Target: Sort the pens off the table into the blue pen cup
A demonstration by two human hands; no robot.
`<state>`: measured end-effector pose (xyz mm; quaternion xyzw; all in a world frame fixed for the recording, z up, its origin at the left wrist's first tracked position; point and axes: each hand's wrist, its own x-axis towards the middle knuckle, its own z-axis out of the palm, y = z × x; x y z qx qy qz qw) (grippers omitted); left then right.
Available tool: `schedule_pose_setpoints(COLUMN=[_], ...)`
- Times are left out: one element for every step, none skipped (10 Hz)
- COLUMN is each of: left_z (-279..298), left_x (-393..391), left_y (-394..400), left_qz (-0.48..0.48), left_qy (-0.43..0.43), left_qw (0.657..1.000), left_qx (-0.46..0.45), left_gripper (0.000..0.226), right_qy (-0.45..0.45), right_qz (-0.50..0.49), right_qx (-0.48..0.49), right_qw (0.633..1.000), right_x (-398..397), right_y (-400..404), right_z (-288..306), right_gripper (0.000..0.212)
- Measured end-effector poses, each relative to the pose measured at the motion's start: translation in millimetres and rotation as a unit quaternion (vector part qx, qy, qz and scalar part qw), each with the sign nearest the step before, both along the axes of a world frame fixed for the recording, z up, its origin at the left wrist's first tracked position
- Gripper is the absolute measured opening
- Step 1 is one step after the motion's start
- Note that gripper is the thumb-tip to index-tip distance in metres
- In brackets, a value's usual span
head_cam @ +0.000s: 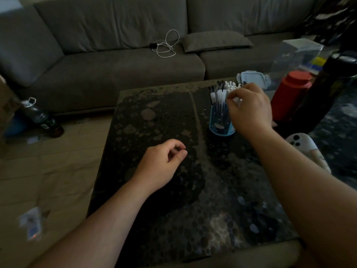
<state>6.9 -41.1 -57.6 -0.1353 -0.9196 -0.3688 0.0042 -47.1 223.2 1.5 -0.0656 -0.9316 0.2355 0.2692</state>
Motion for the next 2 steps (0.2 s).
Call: schedule_pose_setpoints(left_z=[0.9, 3.6], left_x=[-0.4, 0.2], left_y=[0.0, -0.1], left_qz=[0.001, 0.002], left_qy=[-0.005, -0.004], left_qw=[1.0, 1.0], left_qx=[0.003, 0.001], left_gripper=[0.015, 0.013], right_qy=[0.004, 0.023], right_qz=[0.01, 0.015], right_qx=[-0.009, -0.065], right_qw=[1.0, 0.998], right_x=[0.8, 3.7], right_y=[-1.2, -0.2], right_z=[2.5, 6.7], right_gripper=[0.021, 0.024])
